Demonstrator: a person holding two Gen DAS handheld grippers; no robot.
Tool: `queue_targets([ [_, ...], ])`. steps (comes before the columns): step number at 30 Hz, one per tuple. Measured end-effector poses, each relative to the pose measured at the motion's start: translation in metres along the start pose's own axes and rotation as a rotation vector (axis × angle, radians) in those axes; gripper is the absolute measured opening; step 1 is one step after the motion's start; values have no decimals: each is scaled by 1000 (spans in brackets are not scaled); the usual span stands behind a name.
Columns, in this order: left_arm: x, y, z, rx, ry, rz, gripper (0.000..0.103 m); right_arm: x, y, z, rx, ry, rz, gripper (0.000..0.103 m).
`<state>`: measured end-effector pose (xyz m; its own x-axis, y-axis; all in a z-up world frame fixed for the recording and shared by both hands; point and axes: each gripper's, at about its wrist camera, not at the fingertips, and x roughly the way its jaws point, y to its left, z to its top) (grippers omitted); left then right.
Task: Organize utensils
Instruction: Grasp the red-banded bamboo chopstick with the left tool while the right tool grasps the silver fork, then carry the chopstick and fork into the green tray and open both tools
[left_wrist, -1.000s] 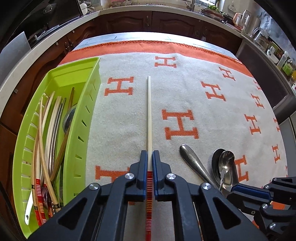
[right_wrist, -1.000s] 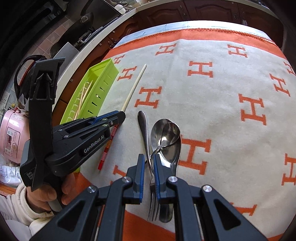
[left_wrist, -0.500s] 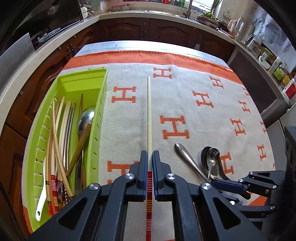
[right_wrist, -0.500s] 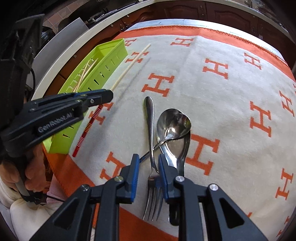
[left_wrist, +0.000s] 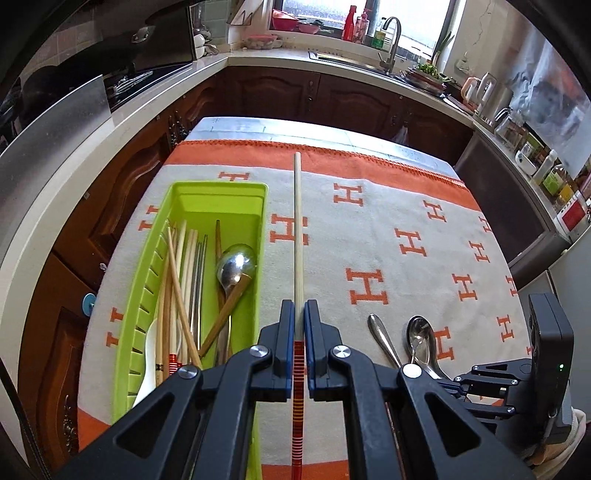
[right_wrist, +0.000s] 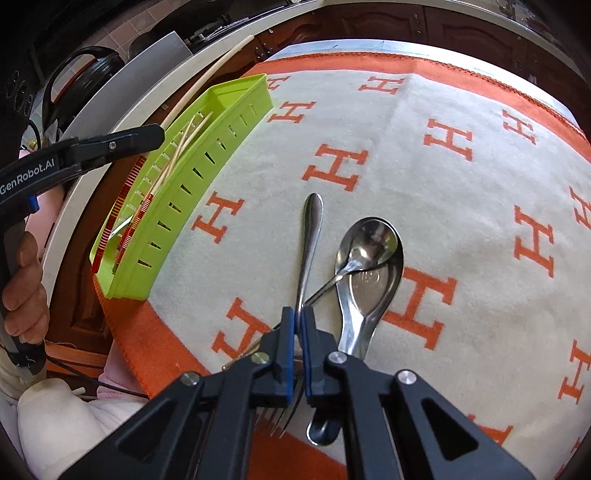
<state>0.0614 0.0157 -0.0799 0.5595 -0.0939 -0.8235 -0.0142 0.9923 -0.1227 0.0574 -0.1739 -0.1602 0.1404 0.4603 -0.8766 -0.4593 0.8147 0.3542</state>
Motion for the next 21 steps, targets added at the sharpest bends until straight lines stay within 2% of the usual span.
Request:
queue_targets([
  [8, -15, 26, -2, -31, -26, 20, 3, -19, 3, -1, 66, -43, 29, 0],
  [12, -18, 38, -3, -44, -33, 31, 3, -31, 12, 8, 50, -77, 15, 0],
  [17, -16, 49, -6, -58, -24, 31, 3, -17, 15, 20, 63, -34, -47, 1],
  [21, -16, 55, -8, -70, -21, 28, 3, -5, 23, 21, 21, -4, -81, 5],
])
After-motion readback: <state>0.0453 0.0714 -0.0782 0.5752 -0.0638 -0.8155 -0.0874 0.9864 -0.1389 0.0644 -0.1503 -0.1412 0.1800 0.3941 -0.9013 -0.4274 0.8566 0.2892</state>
